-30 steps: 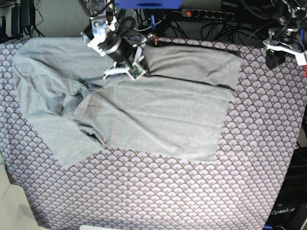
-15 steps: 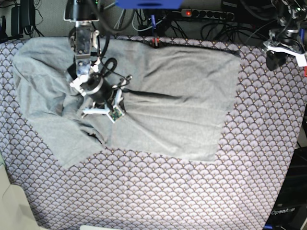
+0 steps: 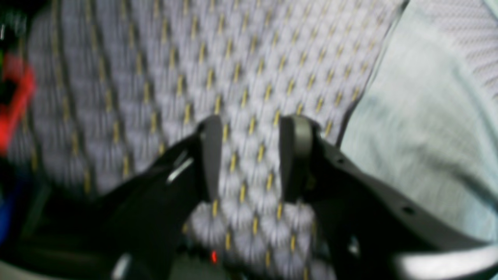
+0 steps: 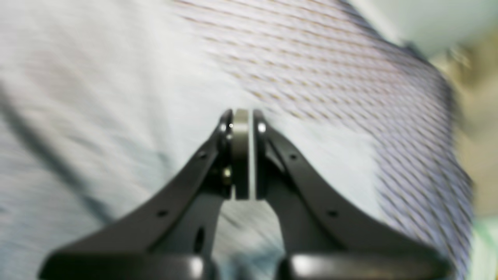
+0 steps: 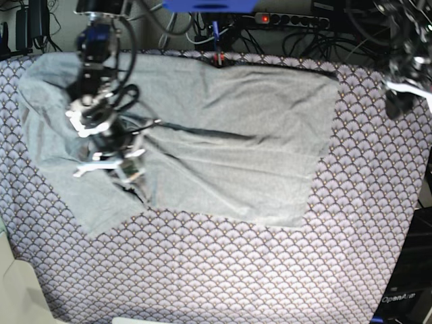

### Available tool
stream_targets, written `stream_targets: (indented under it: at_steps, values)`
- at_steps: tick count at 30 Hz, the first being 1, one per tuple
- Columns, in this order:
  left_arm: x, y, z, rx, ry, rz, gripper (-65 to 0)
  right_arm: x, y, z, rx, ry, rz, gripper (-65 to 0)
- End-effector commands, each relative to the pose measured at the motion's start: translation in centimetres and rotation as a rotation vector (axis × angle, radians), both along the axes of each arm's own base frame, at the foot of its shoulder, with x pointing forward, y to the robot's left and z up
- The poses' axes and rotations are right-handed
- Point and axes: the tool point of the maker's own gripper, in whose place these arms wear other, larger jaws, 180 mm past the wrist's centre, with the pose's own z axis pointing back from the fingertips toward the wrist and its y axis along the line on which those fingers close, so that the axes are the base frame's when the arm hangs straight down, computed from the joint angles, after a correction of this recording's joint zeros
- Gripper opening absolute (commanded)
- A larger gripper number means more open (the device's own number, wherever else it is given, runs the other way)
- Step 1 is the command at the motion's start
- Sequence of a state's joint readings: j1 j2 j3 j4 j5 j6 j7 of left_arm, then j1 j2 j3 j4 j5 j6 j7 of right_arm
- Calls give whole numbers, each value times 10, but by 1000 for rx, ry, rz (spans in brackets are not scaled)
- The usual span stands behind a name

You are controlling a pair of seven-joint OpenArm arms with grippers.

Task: Fold the T-shirt properly
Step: 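Lower both grippers to the shirt's hem corners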

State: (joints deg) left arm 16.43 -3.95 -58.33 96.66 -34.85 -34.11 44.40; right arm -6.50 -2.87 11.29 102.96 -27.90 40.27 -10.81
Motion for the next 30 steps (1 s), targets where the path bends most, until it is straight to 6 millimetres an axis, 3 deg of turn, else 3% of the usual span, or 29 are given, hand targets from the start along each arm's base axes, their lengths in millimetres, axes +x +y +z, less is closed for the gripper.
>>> stream_targets:
  at_steps: [1,6,8,13,17,23,28,30]
  values:
    - [12,8,23,40,-73,-5,-415,10,-11,18,10,-60,-29,-650]
    - [61,3,58,93,-161,-98,-415,36,-87,46,2,-143,-232,-650]
    - [83,-3,73,112,-201,-143,-413,43,-116,50,-4,-154,-294,-611]
    - [138,-34,90,169,-215,-232,-401,55,-179,29,13,-88,-407,-473]
    - [182,-65,55,172,-105,-311,-296,55,-219,-13,61,32,-473,-377]
    - [220,-91,3,60,-27,-360,-283,40,-240,-64,107,182,-504,-336]
    - [234,-117,-36,-18,24,-399,-283,37,-239,-72,118,206,-506,-336]
    - [237,-123,-43,-28,18,-402,-283,33,-238,-76,118,217,-506,-337]
